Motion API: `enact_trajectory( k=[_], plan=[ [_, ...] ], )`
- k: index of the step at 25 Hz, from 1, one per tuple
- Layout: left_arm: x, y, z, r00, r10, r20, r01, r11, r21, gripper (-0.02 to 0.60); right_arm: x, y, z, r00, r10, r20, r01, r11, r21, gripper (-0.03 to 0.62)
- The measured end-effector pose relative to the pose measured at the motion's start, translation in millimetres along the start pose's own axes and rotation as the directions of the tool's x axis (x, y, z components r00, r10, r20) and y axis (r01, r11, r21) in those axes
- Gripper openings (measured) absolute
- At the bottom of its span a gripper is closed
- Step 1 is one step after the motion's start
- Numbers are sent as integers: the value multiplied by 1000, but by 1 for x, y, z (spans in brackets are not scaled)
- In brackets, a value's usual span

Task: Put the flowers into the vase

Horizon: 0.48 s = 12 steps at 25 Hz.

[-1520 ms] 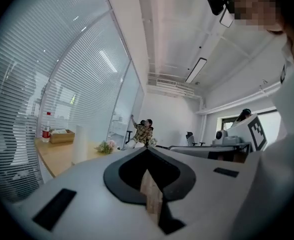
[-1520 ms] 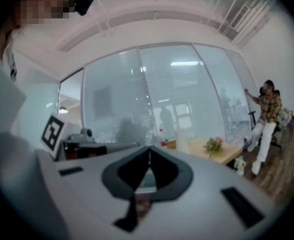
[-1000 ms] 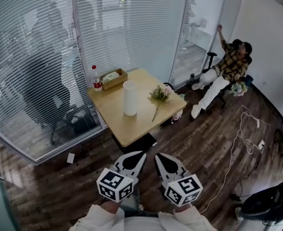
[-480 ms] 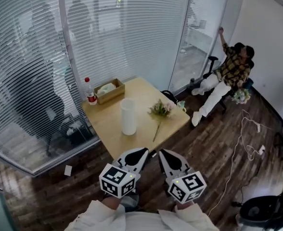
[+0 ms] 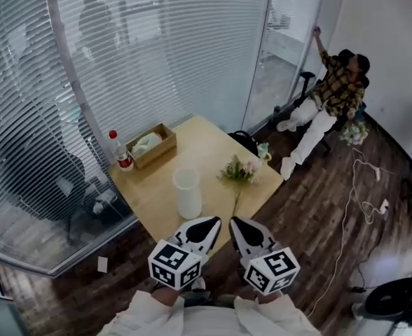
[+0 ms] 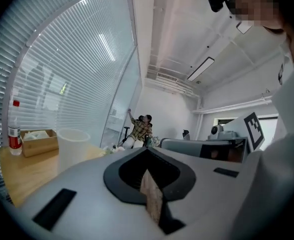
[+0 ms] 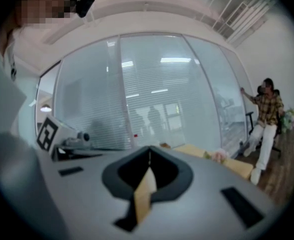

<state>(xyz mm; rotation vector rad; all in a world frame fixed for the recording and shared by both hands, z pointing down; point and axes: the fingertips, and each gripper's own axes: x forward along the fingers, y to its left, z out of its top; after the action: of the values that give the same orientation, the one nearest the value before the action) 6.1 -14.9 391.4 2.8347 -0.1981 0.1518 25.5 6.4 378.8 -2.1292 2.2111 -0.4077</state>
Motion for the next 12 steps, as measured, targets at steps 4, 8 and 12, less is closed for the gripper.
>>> enact_trajectory(
  k=[4,8,12],
  plan=[
    [12,9,-9,999,-25,-27,24,999,-30,8,9,-11,-14,999,-29,-38,30,999,34,11],
    [21,12,-16,998,-38,-45,36,998,-56,8,12,-24,-19,996,-54,-67,58,997,45,11],
    [34,21,-21,997,-29,-65,24,997,-75,8,23,-37,-22,995,-50,-87,55,997,57,11]
  ],
)
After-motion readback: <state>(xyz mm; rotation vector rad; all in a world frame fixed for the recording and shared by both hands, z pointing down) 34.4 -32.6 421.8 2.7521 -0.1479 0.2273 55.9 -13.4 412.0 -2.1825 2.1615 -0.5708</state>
